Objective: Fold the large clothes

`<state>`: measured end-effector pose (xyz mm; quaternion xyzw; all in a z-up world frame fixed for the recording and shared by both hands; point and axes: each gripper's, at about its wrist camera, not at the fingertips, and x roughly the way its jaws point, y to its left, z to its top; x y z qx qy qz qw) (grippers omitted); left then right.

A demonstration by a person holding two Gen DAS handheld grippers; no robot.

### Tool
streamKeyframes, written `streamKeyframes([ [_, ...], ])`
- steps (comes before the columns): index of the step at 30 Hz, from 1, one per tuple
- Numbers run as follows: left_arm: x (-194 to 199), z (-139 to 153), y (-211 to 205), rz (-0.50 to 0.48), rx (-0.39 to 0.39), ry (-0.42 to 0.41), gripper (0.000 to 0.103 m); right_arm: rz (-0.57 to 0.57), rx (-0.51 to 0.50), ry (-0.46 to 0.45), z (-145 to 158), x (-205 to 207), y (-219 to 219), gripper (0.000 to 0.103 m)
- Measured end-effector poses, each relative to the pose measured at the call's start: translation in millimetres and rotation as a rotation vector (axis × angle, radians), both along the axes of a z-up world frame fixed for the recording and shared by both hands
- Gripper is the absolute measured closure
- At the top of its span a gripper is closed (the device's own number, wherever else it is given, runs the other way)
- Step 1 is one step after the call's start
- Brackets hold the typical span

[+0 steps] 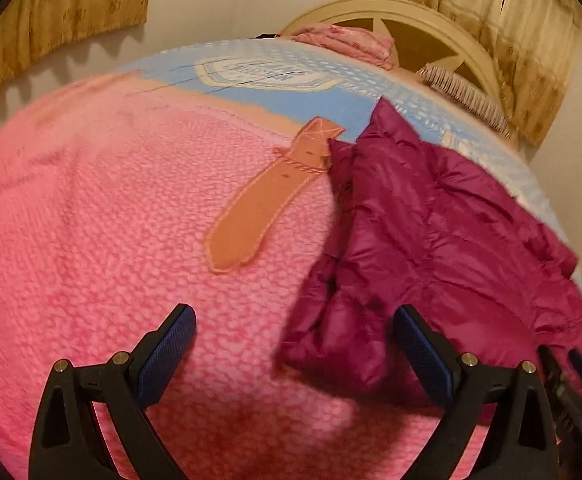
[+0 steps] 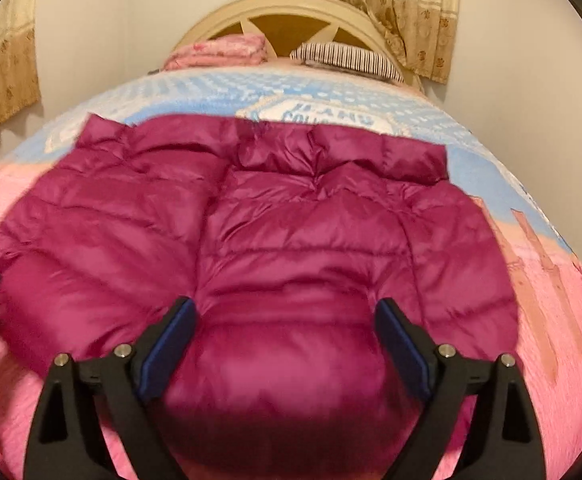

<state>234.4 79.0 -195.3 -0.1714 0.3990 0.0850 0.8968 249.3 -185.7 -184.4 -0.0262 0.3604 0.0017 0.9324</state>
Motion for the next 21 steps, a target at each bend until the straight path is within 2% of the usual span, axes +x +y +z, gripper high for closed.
streamKeyframes([
  [3, 6, 1, -13, -0.03, -0.005, -0.015, 0.004, 0.007, -0.041, -0.03, -2, -16, 6, 0.01],
  [6, 14, -5, -19, -0.051, -0.003, -0.01, 0.004, 0.016, -0.057, -0.009, -14, -13, 9, 0.01],
  [9, 21, -15, -17, -0.081, -0.072, -0.009, 0.021, 0.016, -0.062, 0.027, -18, -3, 9, 0.008],
  [11, 21, -14, -18, -0.096, -0.068, -0.024, 0.032, 0.018, -0.066, 0.036, -21, -3, 9, 0.007],
  [12, 22, -15, -21, -0.131, -0.09, -0.032, 0.05, 0.017, -0.066, 0.036, -21, -3, 9, 0.007],
  [14, 22, -14, -24, -0.143, -0.078, -0.037, 0.056, 0.015, -0.075, 0.034, -23, -4, 11, 0.007],
  [15, 22, -13, -27, -0.155, -0.061, -0.046, 0.067, 0.014, -0.084, 0.034, -23, -4, 12, 0.007],
  [16, 22, -12, -28, -0.179, -0.054, -0.063, 0.084, 0.014, -0.093, 0.034, -23, -4, 14, 0.007],
  [19, 19, -5, -33, -0.207, -0.03, -0.082, 0.094, 0.013, -0.106, 0.035, -25, -6, 18, 0.007],
  [21, 17, 0, -33, -0.206, -0.008, -0.097, 0.096, 0.01, -0.102, 0.037, -25, -7, 18, 0.007],
])
